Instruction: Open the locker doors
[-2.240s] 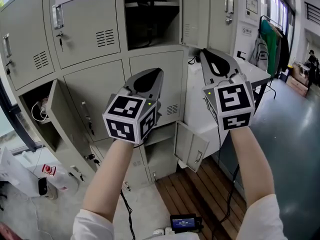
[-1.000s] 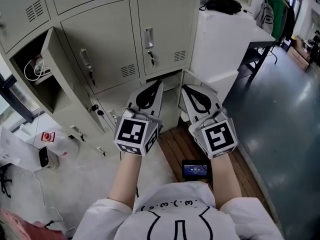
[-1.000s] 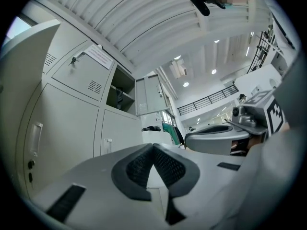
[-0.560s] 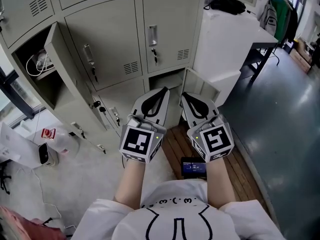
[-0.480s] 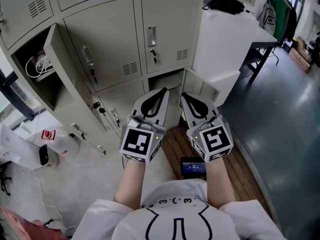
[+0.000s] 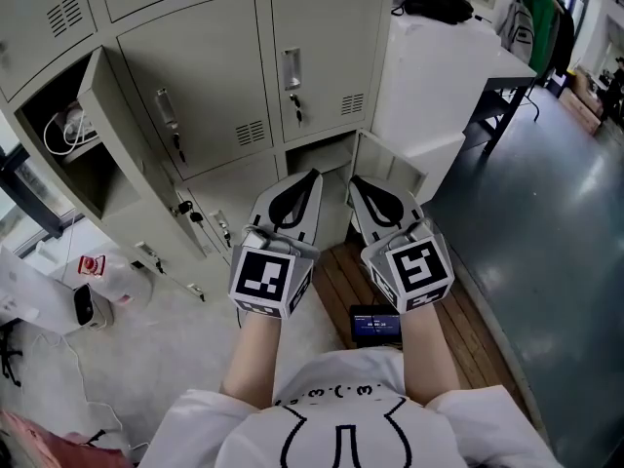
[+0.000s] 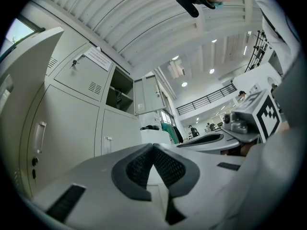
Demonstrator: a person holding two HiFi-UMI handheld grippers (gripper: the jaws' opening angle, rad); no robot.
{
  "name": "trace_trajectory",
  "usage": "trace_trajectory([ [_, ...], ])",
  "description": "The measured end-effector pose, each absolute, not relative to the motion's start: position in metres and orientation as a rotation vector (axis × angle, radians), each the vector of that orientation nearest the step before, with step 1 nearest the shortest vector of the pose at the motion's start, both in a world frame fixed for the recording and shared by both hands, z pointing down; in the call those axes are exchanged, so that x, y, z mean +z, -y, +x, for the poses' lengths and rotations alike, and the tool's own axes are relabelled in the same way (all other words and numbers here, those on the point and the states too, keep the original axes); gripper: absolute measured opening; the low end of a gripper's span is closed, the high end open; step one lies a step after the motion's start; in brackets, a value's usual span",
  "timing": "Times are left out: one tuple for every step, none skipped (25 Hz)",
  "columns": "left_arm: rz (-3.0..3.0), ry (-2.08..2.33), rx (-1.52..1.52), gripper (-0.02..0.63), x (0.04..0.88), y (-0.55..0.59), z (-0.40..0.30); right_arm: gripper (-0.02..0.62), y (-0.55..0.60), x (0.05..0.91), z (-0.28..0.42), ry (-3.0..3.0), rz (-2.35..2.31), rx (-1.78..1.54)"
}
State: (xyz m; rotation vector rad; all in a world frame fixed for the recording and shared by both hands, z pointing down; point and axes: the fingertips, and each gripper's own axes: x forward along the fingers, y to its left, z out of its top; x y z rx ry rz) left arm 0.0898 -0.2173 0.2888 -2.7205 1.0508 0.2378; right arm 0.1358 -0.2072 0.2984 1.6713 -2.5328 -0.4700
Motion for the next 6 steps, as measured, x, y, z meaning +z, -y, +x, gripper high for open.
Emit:
trace_trajectory([
  [-2.723, -1.057, 0.237, 0.006, 0.2891, 0.2185, 0.088, 0.015, 0.2085, 0.2985, 0.1343, 2.533, 1.667, -0.469],
  [-2.724, -1.064, 0.237, 0.006, 0.2893, 0.2197, 0.0862, 0.015, 0.2098, 0.2985, 0.1327, 2.533, 1.661, -0.471],
  [-2.724, -1.07, 0.237, 0.006, 0.2896, 0.2208, 0.0847, 0.015, 0.211, 0.2983, 0.1313, 2.533, 1.656, -0.474],
  [-2.723, -1.074, 0.238, 0.006, 0.2897, 0.2216, 0.0836, 0.015, 0.212, 0.2979, 0.1303, 2.533, 1.651, -0.478],
  [-2.723, -1.078, 0.24, 0.006, 0.2899, 0.2223, 0.083, 0.015, 0.2129, 0.2975, 0.1297, 2.533, 1.647, -0.481],
  [-2.722, -1.082, 0.242, 0.006, 0.29, 0.2229, 0.0824, 0.015, 0.2137, 0.2971, 0.1293, 2.533, 1.644, -0.484],
])
